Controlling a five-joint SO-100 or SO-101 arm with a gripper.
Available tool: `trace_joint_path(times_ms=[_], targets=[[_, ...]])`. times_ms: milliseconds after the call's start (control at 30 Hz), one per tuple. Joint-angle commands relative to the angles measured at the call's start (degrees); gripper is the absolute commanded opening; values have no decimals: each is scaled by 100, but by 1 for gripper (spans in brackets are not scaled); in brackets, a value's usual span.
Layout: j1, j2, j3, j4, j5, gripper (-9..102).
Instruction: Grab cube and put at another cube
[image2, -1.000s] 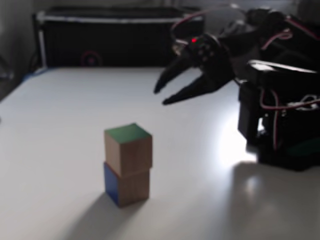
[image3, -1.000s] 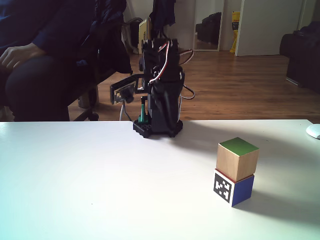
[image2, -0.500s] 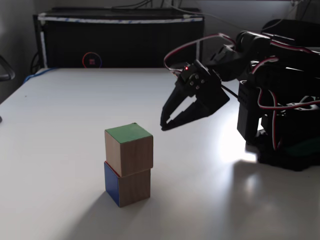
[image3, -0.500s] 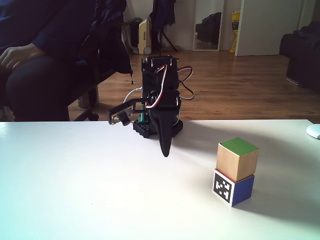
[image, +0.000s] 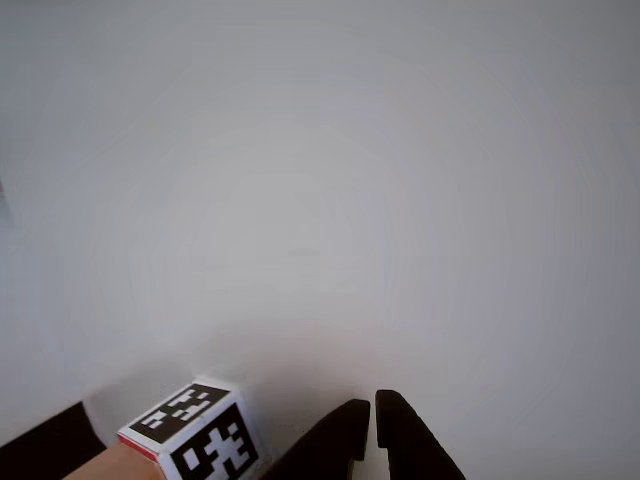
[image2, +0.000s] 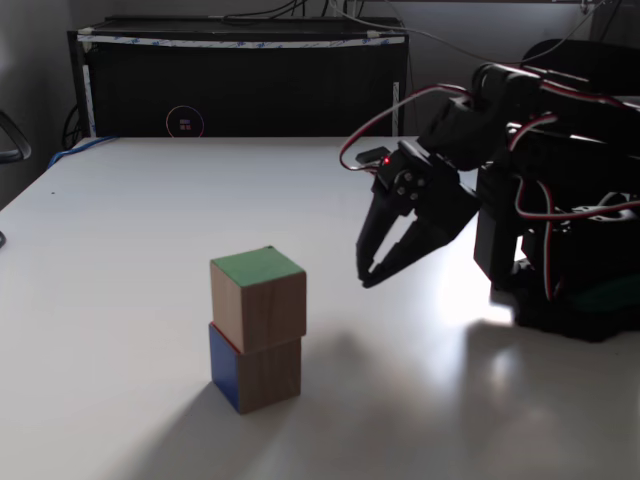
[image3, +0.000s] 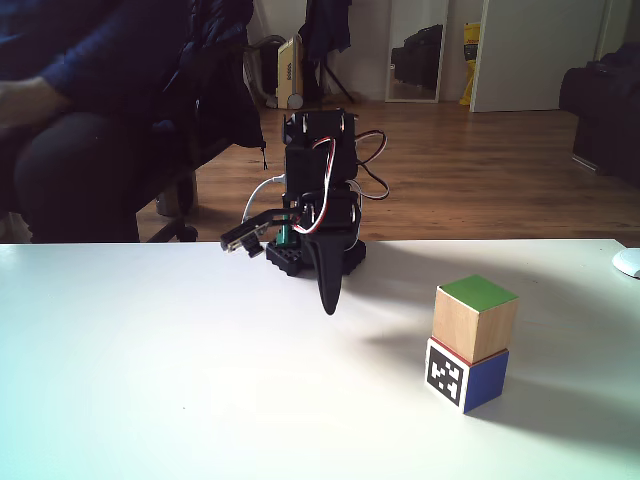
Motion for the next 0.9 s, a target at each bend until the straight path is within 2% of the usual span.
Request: trace_joint_path(times_ms=[0, 867], targets=[[-114, 26, -325, 220, -167, 0], [0, 26, -334, 229, 9, 0]])
